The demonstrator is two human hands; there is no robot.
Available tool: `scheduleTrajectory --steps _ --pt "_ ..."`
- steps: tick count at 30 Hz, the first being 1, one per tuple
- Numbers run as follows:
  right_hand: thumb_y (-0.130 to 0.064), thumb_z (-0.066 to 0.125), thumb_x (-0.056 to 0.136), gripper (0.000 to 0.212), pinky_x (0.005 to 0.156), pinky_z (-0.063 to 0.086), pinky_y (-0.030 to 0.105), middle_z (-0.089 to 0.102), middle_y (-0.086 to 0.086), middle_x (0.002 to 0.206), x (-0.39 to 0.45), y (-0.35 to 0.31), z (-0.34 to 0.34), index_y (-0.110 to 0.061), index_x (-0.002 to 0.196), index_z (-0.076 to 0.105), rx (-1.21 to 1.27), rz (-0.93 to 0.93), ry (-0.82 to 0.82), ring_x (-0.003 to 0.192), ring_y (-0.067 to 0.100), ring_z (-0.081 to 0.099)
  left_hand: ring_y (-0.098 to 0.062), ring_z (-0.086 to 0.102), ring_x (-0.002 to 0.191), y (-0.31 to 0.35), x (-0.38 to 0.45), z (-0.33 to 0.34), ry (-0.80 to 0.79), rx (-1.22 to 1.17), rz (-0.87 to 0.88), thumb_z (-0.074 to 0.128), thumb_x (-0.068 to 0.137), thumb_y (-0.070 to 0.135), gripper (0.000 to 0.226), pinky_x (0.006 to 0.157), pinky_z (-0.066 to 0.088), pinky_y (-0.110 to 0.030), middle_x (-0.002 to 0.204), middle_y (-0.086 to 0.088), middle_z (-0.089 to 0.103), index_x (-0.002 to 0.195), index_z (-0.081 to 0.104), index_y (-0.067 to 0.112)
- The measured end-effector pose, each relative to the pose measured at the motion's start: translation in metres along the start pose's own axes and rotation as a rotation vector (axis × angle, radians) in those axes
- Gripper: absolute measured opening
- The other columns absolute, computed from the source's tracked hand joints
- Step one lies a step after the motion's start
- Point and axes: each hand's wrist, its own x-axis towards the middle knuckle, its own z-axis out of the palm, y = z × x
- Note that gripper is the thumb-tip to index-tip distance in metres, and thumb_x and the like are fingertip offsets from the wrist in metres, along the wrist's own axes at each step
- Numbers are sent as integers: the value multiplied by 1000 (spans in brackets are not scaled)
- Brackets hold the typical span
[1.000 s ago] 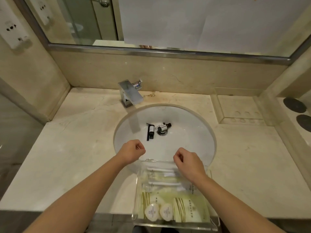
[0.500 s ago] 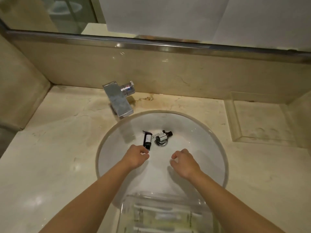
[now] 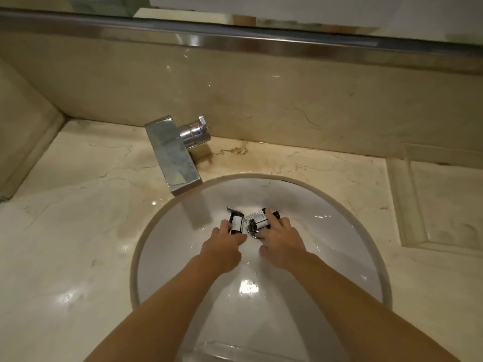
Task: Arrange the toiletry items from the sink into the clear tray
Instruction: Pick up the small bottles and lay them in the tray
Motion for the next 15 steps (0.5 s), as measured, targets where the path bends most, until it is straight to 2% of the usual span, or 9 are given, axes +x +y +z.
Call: scheduleTrajectory --steps 2,3,5,6,7,9,11,13,15 --pt "-20 50 87 41 95 35 39 11 3 159 6 2 5 -29 125 58 -25 -14 18 129 32 27 -28 41 112 0 1 3 71 89 26 51 88 14 33 80 44 -35 128 -7 33 118 55 25" --pt "-17 53 84 41 90 36 38 24 6 153 6 2 8 -30 123 61 -40 -28 66 124 32 33 -28 42 109 0 1 3 100 107 35 52 87 13 32 77 43 -33 126 -8 34 118 54 23" --pt "-15 70 70 35 75 40 35 53 8 125 3 -1 14 -32 101 72 -108 -56 186 102 31 51 -28 44 106 -3 2 2 121 90 21 55 86 14 29 76 41 -32 120 -10 37 115 53 19" --pt "-16 80 56 34 65 42 33 61 7 105 1 -1 15 -34 85 75 -147 -49 178 87 29 56 -28 45 104 -5 1 1 122 72 9 56 86 14 27 76 42 -32 118 -10 38 113 53 18" --pt "-16 85 44 37 58 43 31 62 5 90 1 2 20 -33 75 74 -163 -40 210 75 27 58 -28 45 101 -7 -1 1 128 62 6 56 85 12 26 76 42 -32 115 -10 39 110 52 17" --pt "-14 85 40 40 55 41 29 58 4 75 -4 5 24 -30 73 71 -113 -27 250 66 27 56 -27 44 93 -12 -4 1 155 66 20 50 84 4 27 75 42 -33 108 -10 41 107 49 16" --pt "-10 77 53 38 62 41 30 56 5 82 -12 6 24 -25 86 67 29 2 238 75 28 55 -27 42 86 -15 -8 0 187 46 22 43 83 1 28 70 37 -32 103 -10 45 107 47 16" --pt "-7 57 72 32 72 43 34 51 4 98 -19 8 22 -25 98 57 245 136 171 88 28 53 -26 44 84 -16 -11 -4 225 -31 -7 44 85 2 24 69 33 -31 102 -13 54 105 46 15" --pt "-5 44 77 28 71 45 36 48 3 98 -27 9 18 -26 94 46 537 240 108 82 27 54 -27 51 85 -17 -15 -11 240 -211 -50 50 86 6 22 70 37 -31 100 -11 61 106 47 14"
